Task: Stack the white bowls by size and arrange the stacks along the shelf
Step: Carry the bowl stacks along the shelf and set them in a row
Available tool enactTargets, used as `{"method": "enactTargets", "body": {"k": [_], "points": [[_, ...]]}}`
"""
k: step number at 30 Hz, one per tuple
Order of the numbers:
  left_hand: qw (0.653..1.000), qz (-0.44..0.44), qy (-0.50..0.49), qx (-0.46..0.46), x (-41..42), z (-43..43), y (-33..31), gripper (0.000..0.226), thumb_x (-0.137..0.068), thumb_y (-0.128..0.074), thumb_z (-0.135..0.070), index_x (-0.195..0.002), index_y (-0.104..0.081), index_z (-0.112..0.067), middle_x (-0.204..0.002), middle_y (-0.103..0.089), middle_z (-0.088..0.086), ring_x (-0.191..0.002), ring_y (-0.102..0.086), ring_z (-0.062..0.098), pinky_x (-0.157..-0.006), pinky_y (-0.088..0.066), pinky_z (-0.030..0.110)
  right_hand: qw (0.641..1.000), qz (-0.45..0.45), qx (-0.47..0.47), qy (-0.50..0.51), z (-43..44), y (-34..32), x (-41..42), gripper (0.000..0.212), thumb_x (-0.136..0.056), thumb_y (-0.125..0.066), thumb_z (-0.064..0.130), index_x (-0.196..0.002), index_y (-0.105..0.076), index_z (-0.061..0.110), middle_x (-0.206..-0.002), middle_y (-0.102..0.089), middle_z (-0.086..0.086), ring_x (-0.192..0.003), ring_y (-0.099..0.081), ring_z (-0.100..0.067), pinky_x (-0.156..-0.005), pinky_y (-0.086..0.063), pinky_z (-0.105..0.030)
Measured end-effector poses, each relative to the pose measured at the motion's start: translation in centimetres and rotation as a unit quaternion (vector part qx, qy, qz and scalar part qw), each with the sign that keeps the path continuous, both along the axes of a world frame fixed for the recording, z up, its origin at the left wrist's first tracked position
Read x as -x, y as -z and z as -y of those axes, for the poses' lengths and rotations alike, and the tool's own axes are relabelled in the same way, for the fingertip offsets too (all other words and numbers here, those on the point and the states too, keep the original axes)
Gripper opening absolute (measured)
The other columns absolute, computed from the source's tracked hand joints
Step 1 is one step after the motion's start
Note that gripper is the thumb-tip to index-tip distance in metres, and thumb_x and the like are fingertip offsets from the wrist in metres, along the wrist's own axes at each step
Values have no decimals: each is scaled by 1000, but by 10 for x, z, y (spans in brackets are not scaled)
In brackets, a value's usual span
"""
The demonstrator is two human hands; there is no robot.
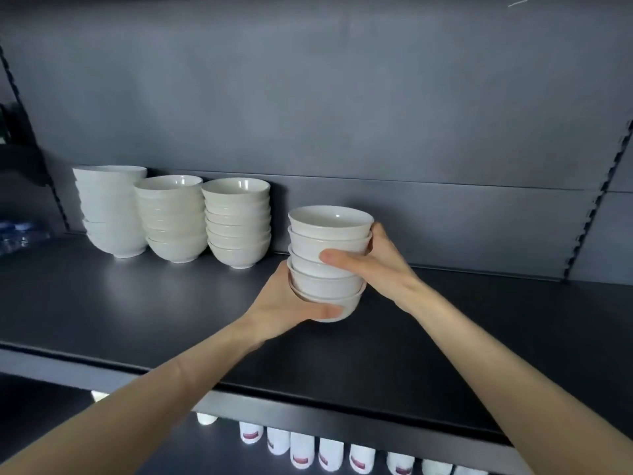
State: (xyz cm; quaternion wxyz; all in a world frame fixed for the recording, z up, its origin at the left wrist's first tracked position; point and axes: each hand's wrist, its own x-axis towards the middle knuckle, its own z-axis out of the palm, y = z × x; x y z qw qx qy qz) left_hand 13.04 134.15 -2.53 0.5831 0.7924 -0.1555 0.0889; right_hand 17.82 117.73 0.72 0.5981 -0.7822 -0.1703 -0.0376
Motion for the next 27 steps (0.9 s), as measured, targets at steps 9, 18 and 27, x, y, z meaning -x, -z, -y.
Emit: {"method": "enactTargets", "body": {"k": [9,18,27], "points": [[999,14,28,8,-77,-42,14,62,-64,-83,7,-111,-59,-27,-101,-72,-18,-96,-67,-1,-75,-50,11,999,10,23,27,-41,6,-64,106,-40,-84,55,-131,-39,24,-118,-58,18,-111,-57,-3,-92,-51,-29],[998,6,60,7,-123,-62,27,71,-61,-88,-3,-123,-57,-20,-111,-70,-8,-103,-65,2,-79,-50,12,997,3,26,69,-57,13,-91,88,-58,-89,38,-130,-41,21,-118,-58,15,-110,-57,-3,-91,-51,-28],[996,-4,88,-18,-143,-77,32,88,-59,-91,-19,-134,-46,-24,-123,-64,-12,-113,-59,0,-94,-49,19,993,-3,15,115,-72,16,-93,79,-62,-86,35,-125,-40,26,-111,-55,20,-103,-55,1,-84,-47,-23]]}}
